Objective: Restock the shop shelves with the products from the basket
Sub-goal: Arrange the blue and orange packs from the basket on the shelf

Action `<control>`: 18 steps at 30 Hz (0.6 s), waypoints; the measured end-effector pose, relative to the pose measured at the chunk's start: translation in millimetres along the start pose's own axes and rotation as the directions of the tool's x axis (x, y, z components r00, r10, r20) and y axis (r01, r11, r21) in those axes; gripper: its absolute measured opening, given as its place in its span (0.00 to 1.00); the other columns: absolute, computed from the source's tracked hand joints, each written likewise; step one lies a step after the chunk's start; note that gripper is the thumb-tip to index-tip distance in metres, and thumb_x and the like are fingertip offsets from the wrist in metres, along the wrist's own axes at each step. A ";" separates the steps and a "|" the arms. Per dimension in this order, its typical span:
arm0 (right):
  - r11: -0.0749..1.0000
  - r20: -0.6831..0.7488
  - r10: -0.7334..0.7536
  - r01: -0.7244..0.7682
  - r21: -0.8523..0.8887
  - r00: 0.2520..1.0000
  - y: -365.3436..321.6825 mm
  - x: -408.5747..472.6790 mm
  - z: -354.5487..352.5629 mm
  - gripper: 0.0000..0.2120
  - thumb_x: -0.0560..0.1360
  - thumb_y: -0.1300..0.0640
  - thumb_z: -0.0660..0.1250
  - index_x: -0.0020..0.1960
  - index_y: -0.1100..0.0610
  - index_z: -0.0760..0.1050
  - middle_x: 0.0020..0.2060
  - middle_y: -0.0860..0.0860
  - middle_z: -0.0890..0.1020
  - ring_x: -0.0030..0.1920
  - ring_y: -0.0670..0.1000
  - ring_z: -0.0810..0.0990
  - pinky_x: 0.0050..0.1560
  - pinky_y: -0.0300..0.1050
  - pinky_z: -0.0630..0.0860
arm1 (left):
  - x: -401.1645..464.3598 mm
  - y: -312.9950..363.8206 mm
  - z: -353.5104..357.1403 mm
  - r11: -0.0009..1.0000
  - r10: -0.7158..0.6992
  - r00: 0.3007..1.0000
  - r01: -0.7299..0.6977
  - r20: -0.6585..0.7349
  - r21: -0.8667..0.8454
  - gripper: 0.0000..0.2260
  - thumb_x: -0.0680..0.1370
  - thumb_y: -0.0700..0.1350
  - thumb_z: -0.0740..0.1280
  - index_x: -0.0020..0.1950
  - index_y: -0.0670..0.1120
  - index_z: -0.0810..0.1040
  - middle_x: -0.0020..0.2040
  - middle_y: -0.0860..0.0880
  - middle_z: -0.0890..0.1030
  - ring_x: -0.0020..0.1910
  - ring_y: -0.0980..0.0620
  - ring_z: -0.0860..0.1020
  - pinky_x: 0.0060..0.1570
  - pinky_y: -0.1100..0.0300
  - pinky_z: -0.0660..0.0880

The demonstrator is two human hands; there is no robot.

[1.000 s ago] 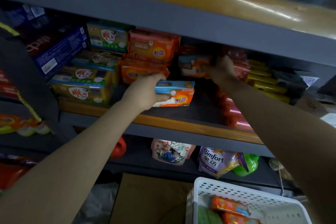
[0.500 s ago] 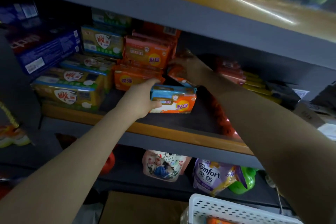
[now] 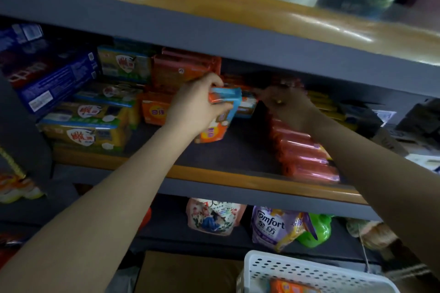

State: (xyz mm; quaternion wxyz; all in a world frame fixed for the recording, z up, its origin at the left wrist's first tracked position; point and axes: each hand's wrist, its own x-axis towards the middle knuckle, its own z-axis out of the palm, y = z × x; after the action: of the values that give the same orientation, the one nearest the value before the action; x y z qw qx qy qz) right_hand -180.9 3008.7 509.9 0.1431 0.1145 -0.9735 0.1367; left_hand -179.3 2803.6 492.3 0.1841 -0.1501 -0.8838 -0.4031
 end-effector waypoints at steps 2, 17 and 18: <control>0.999 0.013 0.040 -0.040 0.005 0.999 3.4 -7.7 -6.4 0.12 0.78 0.64 0.58 0.58 0.62 0.76 0.59 0.57 0.79 0.59 0.57 0.77 0.59 0.41 0.67 | 12.9 10.3 11.3 0.976 0.053 0.988 -0.082 0.144 0.200 0.18 0.68 0.51 0.74 0.56 0.49 0.76 0.53 0.45 0.82 0.51 0.44 0.79 0.47 0.54 0.75; 0.955 0.216 -0.072 0.129 -0.266 0.974 -41.2 5.7 57.8 0.29 0.75 0.45 0.64 0.71 0.54 0.61 0.67 0.56 0.72 0.66 0.58 0.70 0.68 0.52 0.60 | -23.7 -42.3 -8.4 0.894 0.216 0.971 -0.238 0.099 0.380 0.16 0.74 0.43 0.68 0.61 0.44 0.73 0.60 0.44 0.74 0.59 0.43 0.73 0.51 0.50 0.72; 0.953 0.202 -0.055 0.112 -0.282 0.978 -39.4 8.1 56.7 0.28 0.75 0.46 0.64 0.71 0.52 0.61 0.67 0.55 0.72 0.66 0.58 0.70 0.68 0.52 0.60 | -23.6 -45.6 -8.9 0.904 0.223 0.970 -0.242 0.094 0.352 0.13 0.74 0.43 0.68 0.58 0.43 0.75 0.58 0.45 0.75 0.56 0.43 0.74 0.49 0.50 0.73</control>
State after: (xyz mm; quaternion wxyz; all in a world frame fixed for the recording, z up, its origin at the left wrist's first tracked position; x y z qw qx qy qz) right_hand -192.1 2953.3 469.3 0.0696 0.1462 -0.9865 -0.0261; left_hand -175.4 2765.3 457.2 0.2321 -0.2282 -0.9231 -0.2049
